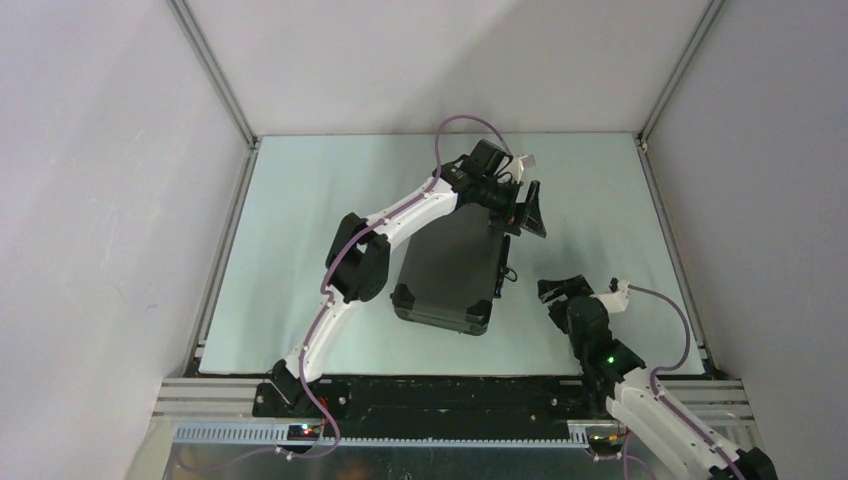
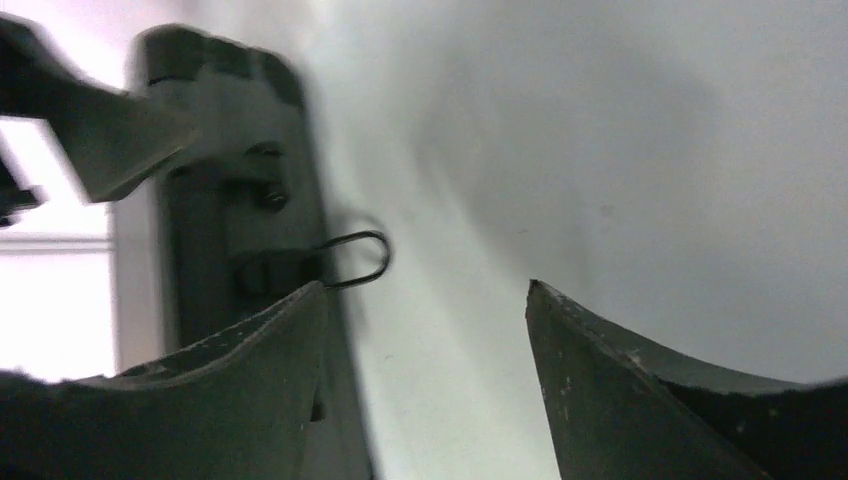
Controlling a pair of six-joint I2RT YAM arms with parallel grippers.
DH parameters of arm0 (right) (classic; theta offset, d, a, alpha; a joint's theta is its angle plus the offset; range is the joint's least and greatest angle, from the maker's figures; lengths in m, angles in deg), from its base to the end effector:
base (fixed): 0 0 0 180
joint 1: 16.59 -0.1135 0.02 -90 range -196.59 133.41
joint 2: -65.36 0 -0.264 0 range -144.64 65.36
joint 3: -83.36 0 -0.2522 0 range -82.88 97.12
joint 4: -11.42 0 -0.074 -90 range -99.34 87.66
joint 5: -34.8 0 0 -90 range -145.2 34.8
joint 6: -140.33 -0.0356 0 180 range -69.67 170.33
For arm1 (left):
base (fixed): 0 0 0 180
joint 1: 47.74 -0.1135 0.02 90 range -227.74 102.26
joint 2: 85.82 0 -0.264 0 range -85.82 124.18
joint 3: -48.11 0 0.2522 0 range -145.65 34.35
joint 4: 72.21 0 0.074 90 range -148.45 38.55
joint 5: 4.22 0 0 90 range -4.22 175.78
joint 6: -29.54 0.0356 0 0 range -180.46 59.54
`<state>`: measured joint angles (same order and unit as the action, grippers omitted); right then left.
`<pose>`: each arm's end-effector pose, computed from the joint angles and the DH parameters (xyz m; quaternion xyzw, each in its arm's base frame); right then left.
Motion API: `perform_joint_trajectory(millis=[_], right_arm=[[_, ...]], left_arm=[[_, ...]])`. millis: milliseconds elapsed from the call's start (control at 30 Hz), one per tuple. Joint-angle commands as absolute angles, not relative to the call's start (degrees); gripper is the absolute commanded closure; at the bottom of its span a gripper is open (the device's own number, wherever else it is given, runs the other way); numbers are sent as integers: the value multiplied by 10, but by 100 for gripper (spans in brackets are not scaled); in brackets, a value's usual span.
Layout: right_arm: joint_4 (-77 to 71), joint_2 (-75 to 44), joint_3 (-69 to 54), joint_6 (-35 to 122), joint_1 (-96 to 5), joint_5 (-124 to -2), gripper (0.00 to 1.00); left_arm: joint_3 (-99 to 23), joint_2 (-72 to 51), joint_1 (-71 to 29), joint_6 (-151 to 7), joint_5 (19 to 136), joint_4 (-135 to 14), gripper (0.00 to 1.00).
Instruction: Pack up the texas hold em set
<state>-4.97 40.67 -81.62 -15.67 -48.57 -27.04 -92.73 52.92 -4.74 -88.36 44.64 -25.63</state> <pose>0.1136 0.0511 0.1351 0.3639 0.7492 0.2521 0.4927 0.3807 -0.3871 0.2262 0.2482 0.8380 -0.4740 0.1071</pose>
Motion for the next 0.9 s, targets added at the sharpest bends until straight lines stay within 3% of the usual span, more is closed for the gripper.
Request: perform_joint_trajectory(millis=[0, 133, 500, 733, 867], right_arm=[[-57, 321, -792, -148, -379, -425, 27], [45, 196, -779, -126, -307, -578, 31], [115, 77, -731, -51, -295, -603, 52], [187, -12, -731, -115, -309, -640, 47], [212, -37, -732, -168, -329, -623, 50]], left_arm=[[-924, 532, -56, -860, 489, -188, 2], [-923, 531, -57, -859, 488, -189, 2], [-924, 533, -57, -859, 485, -189, 2], [-924, 532, -57, -858, 485, -189, 2], [-923, 530, -57, -859, 485, -189, 2]])
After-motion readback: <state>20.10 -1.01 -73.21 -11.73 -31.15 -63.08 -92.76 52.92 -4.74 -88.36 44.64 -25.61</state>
